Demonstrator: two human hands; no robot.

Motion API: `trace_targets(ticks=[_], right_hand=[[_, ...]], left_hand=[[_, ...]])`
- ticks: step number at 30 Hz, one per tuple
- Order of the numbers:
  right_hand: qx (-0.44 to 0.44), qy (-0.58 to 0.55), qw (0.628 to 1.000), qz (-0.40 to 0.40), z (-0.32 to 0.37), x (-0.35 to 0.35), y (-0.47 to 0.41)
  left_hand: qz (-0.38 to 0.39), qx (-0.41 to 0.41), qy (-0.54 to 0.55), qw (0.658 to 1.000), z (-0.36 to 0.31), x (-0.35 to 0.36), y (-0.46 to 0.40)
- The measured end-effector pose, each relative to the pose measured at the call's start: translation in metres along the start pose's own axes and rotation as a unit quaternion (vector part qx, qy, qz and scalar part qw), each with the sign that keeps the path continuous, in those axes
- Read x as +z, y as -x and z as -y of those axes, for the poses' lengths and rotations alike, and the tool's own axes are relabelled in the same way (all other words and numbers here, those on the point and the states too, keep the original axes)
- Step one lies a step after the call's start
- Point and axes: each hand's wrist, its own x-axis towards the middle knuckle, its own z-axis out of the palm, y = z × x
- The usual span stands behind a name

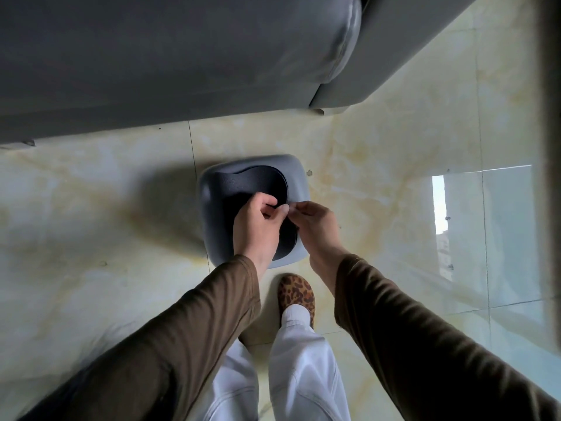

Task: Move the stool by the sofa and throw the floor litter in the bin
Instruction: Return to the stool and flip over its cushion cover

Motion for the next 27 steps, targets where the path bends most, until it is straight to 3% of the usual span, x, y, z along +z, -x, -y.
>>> trace_targets(ticks=[16,27], right_hand=[[-0.068,-0.046,0.996,0.027,-0.003,0.004,0.018],[-0.062,-0.073,0.995,0.023,-0.001,0.005,0.024]], left_hand=[[-0.011,-0.011,0.085,0.996,-0.001,-0.013,0.008],[0.004,-0.003,0.107,0.994,-0.003,-0.025,0.014]])
